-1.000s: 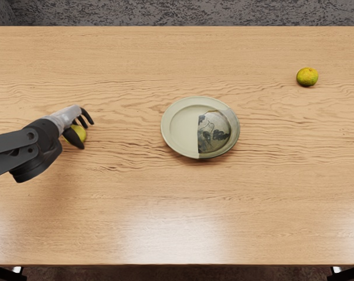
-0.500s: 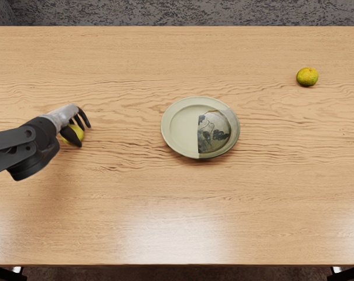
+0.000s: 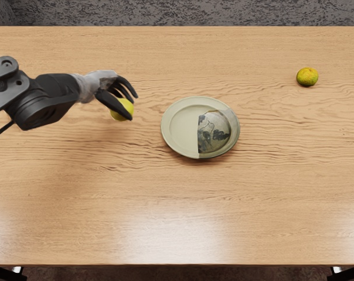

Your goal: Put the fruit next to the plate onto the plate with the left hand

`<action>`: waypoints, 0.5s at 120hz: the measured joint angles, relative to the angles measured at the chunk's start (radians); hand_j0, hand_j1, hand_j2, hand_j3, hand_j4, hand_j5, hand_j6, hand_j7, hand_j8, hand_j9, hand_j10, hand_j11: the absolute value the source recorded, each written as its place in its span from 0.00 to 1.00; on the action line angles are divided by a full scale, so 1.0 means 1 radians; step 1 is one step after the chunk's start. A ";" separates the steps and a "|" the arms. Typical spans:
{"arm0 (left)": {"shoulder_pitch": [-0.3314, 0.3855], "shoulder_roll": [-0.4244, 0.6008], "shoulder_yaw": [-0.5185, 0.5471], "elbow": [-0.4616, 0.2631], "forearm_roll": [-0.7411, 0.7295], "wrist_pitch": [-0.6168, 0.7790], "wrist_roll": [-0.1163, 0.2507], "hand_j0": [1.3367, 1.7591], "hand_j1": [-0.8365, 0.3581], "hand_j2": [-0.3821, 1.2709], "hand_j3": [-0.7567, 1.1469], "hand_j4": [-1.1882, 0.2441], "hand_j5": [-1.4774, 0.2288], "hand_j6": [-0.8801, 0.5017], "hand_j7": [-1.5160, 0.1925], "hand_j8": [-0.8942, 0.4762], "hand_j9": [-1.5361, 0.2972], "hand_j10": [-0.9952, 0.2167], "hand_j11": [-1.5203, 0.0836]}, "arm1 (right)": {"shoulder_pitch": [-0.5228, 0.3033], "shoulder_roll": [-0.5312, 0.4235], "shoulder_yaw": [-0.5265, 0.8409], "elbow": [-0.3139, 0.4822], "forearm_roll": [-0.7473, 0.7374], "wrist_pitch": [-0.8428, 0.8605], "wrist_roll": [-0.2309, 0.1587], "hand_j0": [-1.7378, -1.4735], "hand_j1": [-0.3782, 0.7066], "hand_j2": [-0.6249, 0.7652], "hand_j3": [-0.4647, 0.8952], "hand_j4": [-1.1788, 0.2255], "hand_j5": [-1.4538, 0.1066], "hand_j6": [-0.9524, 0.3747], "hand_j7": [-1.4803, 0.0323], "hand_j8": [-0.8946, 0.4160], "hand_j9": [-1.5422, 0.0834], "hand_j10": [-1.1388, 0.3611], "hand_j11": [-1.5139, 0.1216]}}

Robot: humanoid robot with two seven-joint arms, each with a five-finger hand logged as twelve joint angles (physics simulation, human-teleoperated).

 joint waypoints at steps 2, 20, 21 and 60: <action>-0.001 -0.012 -0.009 0.000 -0.004 -0.004 0.000 0.75 0.45 0.41 0.40 0.36 0.32 0.21 0.35 0.35 0.34 0.39 0.38 | 0.000 0.000 0.000 0.000 0.000 0.000 0.000 0.30 0.04 0.45 0.34 0.83 0.92 0.71 0.97 0.67 0.94 0.75 0.91; -0.021 -0.093 -0.072 0.000 -0.020 -0.020 -0.001 0.76 0.43 0.47 0.40 0.37 0.32 0.19 0.35 0.36 0.34 0.41 0.39 | 0.000 0.000 0.000 0.000 0.000 0.000 0.000 0.30 0.04 0.45 0.34 0.83 0.92 0.71 0.97 0.67 0.94 0.75 0.91; -0.022 -0.096 -0.073 0.000 -0.020 -0.020 -0.001 0.76 0.43 0.47 0.40 0.37 0.32 0.19 0.35 0.36 0.34 0.41 0.39 | 0.000 0.000 0.000 0.000 0.000 0.000 0.000 0.30 0.04 0.45 0.34 0.83 0.92 0.71 0.97 0.67 0.94 0.75 0.91; -0.008 -0.254 -0.063 0.079 -0.018 -0.023 0.000 0.76 0.41 0.50 0.40 0.36 0.32 0.17 0.34 0.36 0.34 0.43 0.39 | 0.000 0.000 0.000 0.000 0.000 0.000 0.000 0.30 0.04 0.45 0.34 0.83 0.92 0.71 0.97 0.67 0.94 0.75 0.91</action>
